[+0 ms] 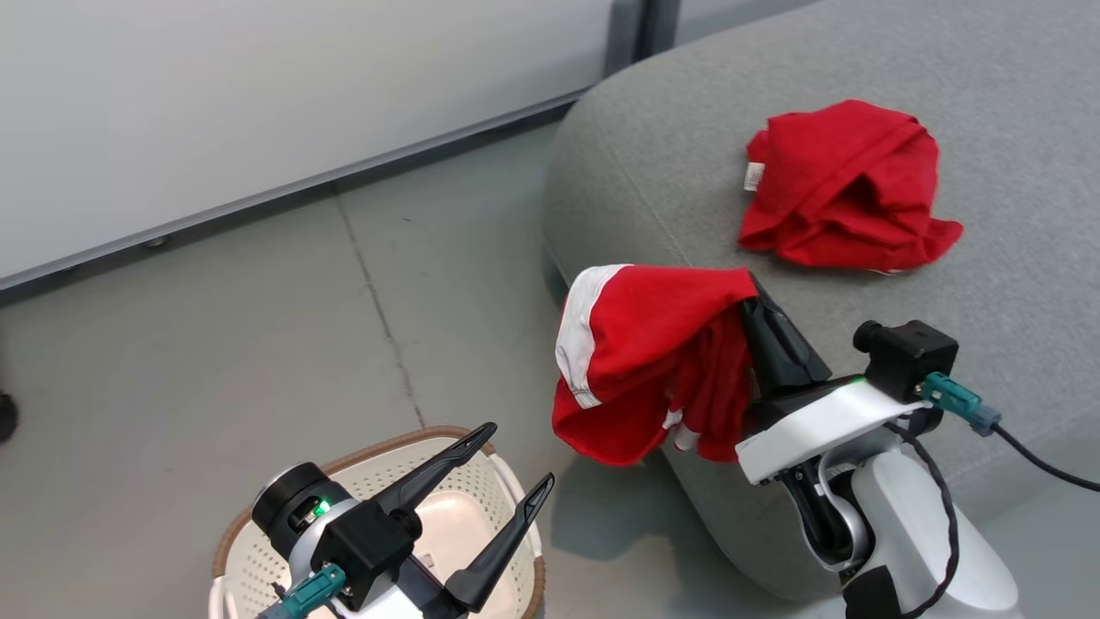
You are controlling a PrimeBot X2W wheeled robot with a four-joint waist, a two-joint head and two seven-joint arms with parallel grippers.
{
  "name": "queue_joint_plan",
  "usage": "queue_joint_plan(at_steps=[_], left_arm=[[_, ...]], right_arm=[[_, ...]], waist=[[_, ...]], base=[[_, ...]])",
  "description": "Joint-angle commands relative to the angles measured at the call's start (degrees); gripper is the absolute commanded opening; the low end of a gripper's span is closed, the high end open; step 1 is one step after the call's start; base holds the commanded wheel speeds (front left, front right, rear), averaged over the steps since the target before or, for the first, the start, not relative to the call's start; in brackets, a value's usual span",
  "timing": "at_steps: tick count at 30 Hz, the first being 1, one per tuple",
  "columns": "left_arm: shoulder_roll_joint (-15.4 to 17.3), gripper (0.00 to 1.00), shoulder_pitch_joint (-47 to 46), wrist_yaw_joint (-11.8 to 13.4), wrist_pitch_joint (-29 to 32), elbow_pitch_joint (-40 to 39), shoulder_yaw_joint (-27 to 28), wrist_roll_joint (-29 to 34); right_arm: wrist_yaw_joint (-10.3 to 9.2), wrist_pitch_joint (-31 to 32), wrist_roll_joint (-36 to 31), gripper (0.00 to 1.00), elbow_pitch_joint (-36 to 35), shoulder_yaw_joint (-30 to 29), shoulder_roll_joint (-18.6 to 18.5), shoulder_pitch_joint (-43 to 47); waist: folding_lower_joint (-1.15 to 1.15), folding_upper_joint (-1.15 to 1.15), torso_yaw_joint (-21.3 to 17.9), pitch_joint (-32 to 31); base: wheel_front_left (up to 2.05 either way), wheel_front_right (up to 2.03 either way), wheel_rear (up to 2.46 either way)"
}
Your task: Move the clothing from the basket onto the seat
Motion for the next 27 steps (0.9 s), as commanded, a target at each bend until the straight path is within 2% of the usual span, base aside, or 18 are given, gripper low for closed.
queue_joint_plan(at_steps=[1,8,14,18,21,26,27], left_arm=[[0.62,1.0,-0.82,0.1,0.03,-0.54,0.36,0.36],[2.3,1.0,-2.05,0.39,1.16,-2.87,1.25,0.56],[3.79,1.0,-3.32,0.44,1.48,-4.81,2.31,0.5],[4.74,1.0,-4.69,0.17,1.68,-5.83,2.98,0.78],[5.21,1.0,-5.79,-0.22,1.6,-6.61,3.19,0.91],[6.31,1.0,-8.2,-1.03,1.34,-7.96,3.47,1.44],[6.31,1.0,-8.2,-1.03,1.34,-7.96,3.47,1.44]], right_arm=[[0.14,-0.23,0.16,0.0,-0.58,-0.91,-0.33,0.34],[0.14,-0.23,-0.75,0.0,-3.85,-5.64,-0.33,-1.14],[0.14,-0.23,-3.4,0.0,-6.15,-11.82,-0.26,-7.82],[0.14,-0.23,-5.59,0.0,-5.68,-17.27,-0.32,-15.61],[0.14,-0.23,-8.89,0.0,-5.14,-23.54,-0.38,-21.88],[0.14,-0.21,-14.07,0.0,-3.05,-33.17,-4.04,-30.3],[0.14,-0.21,-14.07,0.0,-3.05,-33.17,-4.04,-30.3]], waist=[[0.0,0.0,-2.67,1.81],[0.0,0.0,-5.37,4.21],[0.0,0.0,-5.47,6.34],[0.0,0.0,-4.25,8.34],[0.0,0.0,-2.69,10.01],[0.0,0.0,0.56,13.69],[0.0,0.0,0.56,13.69]], base=[[0.0,0.0,0.0],[0.0,0.0,0.0],[0.0,0.0,0.0],[0.0,0.0,0.0],[0.0,0.0,0.0],[0.0,0.0,0.0],[0.0,0.0,0.0]])
